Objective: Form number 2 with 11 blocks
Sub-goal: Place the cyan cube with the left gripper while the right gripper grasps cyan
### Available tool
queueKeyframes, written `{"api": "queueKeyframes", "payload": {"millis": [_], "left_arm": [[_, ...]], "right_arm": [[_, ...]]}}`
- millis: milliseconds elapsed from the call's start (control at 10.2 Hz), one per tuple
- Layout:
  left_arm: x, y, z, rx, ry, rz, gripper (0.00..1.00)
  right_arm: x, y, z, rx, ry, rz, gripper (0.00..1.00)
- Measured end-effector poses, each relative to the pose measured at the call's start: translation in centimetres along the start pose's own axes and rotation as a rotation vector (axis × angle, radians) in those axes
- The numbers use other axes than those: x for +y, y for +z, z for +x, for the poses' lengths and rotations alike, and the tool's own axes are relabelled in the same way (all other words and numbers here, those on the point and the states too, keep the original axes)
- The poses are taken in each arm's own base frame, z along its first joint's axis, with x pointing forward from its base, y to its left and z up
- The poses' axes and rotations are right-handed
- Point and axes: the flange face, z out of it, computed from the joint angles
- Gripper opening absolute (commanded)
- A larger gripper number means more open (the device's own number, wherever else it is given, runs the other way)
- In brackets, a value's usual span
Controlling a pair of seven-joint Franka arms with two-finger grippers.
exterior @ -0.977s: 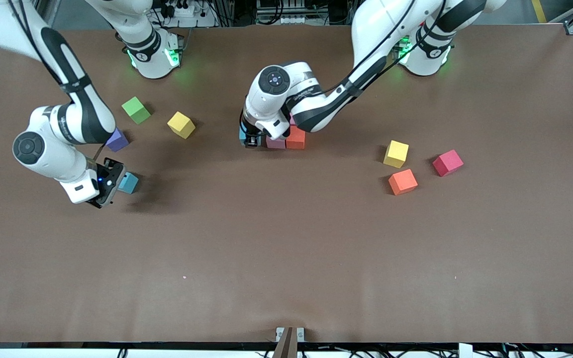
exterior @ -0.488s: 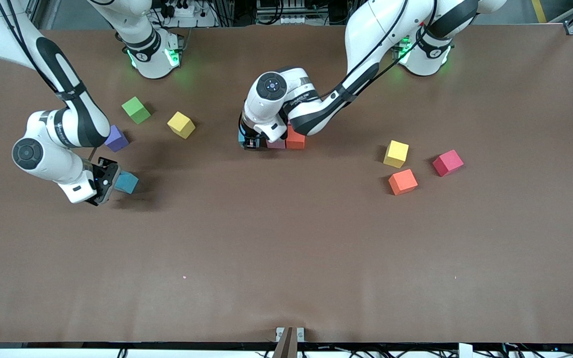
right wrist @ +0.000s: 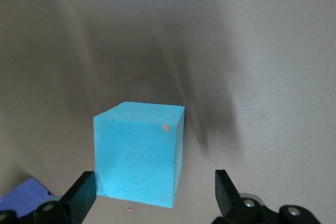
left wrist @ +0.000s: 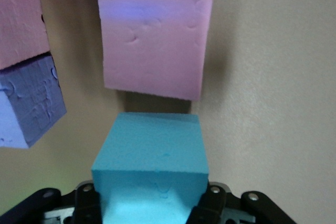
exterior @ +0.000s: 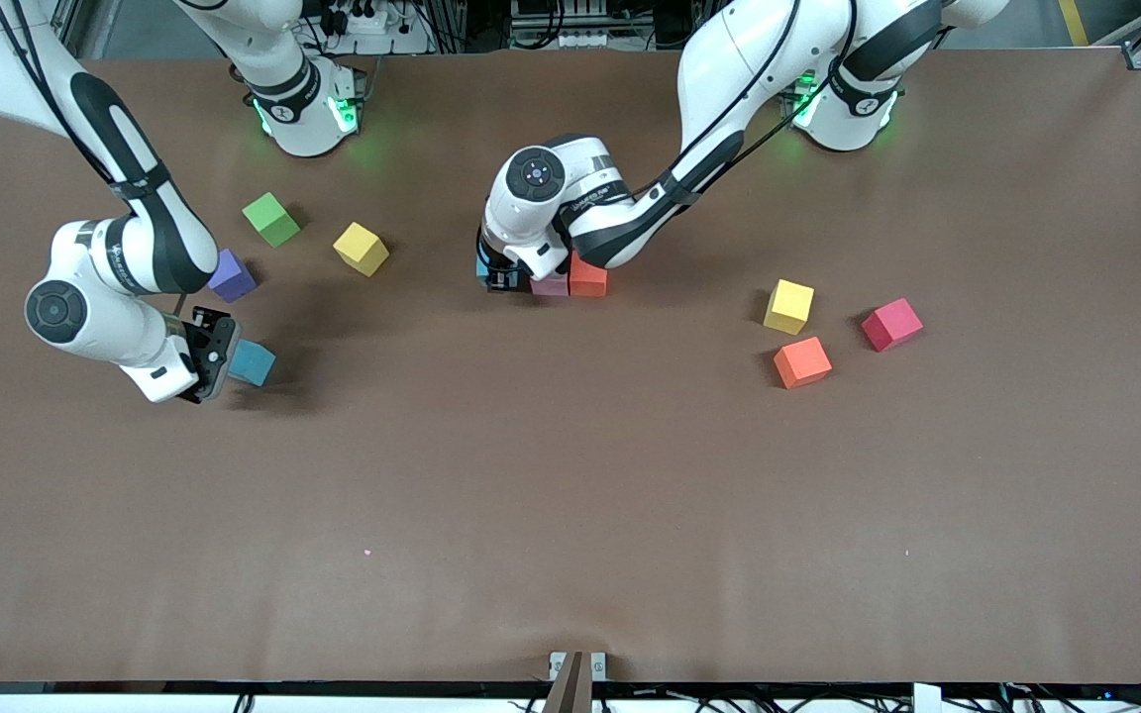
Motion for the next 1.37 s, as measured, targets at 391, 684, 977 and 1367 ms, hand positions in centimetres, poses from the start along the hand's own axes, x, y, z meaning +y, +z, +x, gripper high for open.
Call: {"api": "queueKeyframes", "payload": {"millis": [391,684,977,1367], "left_arm": [[-0.4,1.0,0.9,0.020,0.043,0.011,0.00],[-1.0,2.0,1.6,0.025,0.087,0.019,0.00],[-1.0,2.0,1.7,0.025,0.091,0.018,0.00],[-0.8,2.2,2.1,0.027,0.088,0.018,0.00]], "right_arm": [[-0.6,1.0,0.3,0.026,-0.020,-0.014,1.00],[-0.8,1.6,0.6,0.040,-0.029,-0.036,1.00],[-0.7,2.0,1.2,0.051,-0.053,-0.050,0.62],[-0.6,1.9,1.1,0.052,-0.057,-0.053,0.42]]}}
